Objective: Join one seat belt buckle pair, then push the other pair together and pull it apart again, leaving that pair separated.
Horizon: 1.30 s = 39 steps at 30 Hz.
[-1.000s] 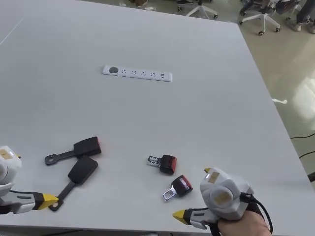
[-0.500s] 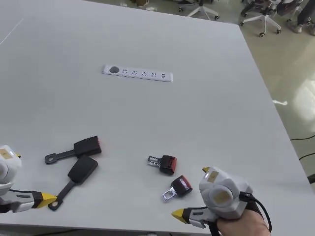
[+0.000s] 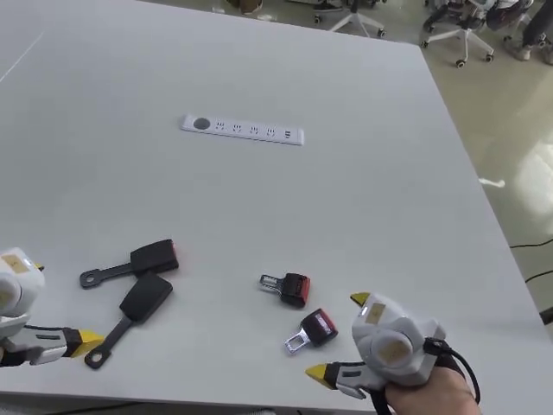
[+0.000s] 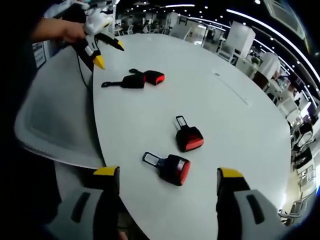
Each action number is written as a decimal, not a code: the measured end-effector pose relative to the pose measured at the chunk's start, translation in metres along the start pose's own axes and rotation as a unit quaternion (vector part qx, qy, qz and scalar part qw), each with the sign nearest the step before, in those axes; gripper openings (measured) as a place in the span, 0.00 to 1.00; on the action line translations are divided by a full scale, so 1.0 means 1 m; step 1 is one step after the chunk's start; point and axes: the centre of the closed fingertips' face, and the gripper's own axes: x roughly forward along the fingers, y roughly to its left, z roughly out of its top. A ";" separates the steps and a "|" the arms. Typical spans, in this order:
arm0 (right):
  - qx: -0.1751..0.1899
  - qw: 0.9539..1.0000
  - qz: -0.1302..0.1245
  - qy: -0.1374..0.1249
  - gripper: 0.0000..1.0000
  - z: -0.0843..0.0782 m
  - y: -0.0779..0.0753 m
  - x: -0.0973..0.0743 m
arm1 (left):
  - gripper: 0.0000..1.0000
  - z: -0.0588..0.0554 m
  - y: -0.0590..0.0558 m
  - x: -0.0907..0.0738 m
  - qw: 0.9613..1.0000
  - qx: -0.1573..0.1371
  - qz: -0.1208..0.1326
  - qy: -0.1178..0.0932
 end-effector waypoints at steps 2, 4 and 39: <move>-0.008 1.000 0.000 0.001 0.80 0.000 -0.001 0.001 | 0.86 0.000 -0.001 0.001 1.000 0.002 -0.003 0.001; -0.027 1.000 0.006 0.005 0.80 -0.001 -0.001 0.002 | 0.86 0.000 -0.003 0.001 1.000 0.005 -0.008 0.004; -0.201 0.968 0.142 0.052 0.52 -0.021 -0.005 0.048 | 0.51 0.027 -0.039 0.064 0.997 -0.026 -0.060 0.031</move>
